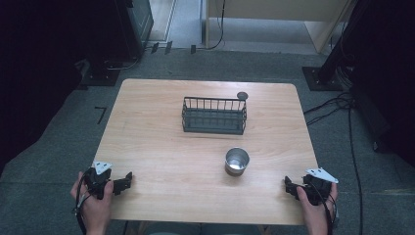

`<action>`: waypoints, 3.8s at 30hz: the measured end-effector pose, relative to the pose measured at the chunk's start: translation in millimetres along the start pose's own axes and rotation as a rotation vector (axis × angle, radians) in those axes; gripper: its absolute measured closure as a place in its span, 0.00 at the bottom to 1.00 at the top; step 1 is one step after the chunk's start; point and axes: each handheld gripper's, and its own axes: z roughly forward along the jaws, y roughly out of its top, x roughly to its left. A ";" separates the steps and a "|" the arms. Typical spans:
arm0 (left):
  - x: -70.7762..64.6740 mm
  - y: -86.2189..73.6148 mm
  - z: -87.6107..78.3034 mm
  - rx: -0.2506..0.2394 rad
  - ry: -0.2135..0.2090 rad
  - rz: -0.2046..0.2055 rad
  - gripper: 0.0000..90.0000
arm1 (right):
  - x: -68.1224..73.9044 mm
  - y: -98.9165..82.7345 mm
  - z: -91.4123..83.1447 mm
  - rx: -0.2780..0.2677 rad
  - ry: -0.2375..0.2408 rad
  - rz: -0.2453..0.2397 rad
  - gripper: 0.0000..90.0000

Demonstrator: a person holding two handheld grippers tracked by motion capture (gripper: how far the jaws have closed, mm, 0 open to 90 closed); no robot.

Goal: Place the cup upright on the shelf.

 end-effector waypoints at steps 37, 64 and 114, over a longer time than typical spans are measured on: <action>0.2 0.8 0.5 0.002 0.001 0.001 0.00 | 54.3 25.8 -22.2 -0.072 0.129 0.020 0.02; 0.2 0.8 0.5 0.002 0.001 0.001 0.00 | 107.4 35.3 -22.5 -0.083 0.236 -0.054 0.01; -0.4 1.2 1.1 -0.001 0.007 -0.006 0.00 | 177.0 54.4 5.8 -0.073 0.315 -0.111 0.01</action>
